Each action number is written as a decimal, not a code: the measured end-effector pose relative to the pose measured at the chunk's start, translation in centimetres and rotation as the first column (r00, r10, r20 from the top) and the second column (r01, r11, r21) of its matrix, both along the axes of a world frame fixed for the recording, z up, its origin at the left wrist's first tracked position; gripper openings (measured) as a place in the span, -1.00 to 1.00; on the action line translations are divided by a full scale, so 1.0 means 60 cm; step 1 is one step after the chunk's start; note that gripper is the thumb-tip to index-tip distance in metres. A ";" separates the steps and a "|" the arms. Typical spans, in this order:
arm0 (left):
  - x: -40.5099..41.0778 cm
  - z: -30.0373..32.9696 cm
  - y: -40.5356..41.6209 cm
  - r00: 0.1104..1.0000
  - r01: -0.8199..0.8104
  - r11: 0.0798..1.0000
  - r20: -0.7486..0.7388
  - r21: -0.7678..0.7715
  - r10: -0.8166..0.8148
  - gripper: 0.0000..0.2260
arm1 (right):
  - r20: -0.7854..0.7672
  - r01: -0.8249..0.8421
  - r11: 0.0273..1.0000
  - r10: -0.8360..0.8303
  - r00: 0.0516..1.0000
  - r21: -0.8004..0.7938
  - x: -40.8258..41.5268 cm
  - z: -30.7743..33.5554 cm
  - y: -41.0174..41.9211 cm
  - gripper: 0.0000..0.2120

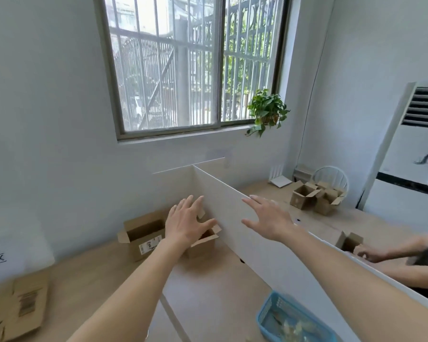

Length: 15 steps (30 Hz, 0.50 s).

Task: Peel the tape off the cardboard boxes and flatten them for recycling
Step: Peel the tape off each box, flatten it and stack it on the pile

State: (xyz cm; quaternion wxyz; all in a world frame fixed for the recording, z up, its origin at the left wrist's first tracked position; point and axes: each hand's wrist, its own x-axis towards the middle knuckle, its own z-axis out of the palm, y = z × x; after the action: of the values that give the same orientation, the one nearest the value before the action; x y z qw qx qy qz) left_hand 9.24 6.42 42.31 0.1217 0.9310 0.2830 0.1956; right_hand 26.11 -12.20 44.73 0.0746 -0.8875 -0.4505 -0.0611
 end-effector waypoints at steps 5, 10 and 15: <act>0.062 -0.031 0.048 0.999 -0.034 0.999 0.001 -0.027 0.034 -0.23 | -0.051 -0.020 1.000 0.019 0.999 -0.011 0.077 -0.025 0.056 -0.36; 0.111 -0.116 0.113 0.993 -0.098 0.991 -0.077 -0.096 0.091 -0.22 | -0.099 -0.062 0.996 0.056 0.993 -0.058 0.154 -0.111 0.128 -0.37; 0.157 -0.235 0.172 0.972 -0.182 0.969 -0.181 -0.167 0.151 -0.22 | -0.214 -0.121 0.986 0.093 0.972 -0.118 0.234 -0.239 0.209 -0.38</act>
State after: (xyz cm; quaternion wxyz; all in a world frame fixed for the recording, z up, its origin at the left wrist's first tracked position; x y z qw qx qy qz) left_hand 18.66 16.72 28.23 0.1655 0.9019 0.3862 0.1000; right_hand 40.17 0.33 30.39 0.0667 -0.8664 -0.4905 0.0655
